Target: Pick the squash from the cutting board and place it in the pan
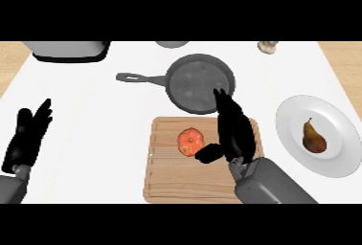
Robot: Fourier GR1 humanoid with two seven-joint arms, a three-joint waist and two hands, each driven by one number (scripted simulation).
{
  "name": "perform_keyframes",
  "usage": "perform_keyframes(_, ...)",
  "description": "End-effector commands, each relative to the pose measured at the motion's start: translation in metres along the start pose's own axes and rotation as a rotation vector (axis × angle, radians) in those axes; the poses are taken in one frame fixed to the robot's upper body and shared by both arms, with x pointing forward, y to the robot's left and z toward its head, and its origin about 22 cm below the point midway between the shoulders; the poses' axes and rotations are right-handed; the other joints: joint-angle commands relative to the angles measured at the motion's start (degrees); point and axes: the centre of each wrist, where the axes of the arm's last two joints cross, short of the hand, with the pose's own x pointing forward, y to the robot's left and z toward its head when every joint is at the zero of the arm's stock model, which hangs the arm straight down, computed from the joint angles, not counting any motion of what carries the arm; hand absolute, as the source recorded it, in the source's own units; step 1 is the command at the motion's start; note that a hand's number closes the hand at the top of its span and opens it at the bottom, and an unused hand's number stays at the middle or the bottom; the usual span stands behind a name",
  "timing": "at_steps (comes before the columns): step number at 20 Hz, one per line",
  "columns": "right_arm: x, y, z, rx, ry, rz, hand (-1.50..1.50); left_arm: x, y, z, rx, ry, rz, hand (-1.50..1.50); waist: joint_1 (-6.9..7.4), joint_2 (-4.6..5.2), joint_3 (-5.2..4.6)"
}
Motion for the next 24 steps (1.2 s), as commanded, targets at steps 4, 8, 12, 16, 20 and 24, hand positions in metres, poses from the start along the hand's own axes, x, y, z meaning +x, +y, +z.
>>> perform_keyframes(4,0.075,0.013,0.011,0.16,0.155,0.209,-1.5,0.004,-0.002,-0.004,-0.007,-0.008,0.014,0.0,0.02,0.47,0.37)
perform_keyframes(8,0.078,0.016,-0.001,0.19,0.212,0.241,-1.5,0.007,0.012,0.003,-0.008,-0.021,-0.004,0.0,0.45,0.43,0.44)
perform_keyframes(12,0.081,0.023,0.002,0.198,0.208,0.24,-1.5,0.003,-0.012,0.005,-0.009,-0.011,0.01,0.0,0.17,0.47,0.45)
perform_keyframes(16,0.079,0.039,0.01,0.185,0.258,0.293,-1.5,-0.002,0.001,-0.002,0.002,-0.012,0.014,0.0,0.26,0.48,0.42)
perform_keyframes(20,0.074,0.033,-0.002,0.221,0.264,0.325,-1.5,-0.012,-0.007,0.002,0.012,-0.015,0.008,0.0,-0.25,0.48,0.42)
perform_keyframes(24,0.067,0.047,-0.008,0.216,0.265,0.307,-1.5,0.008,-0.002,0.0,-0.005,-0.011,0.009,0.0,0.2,0.56,0.45)
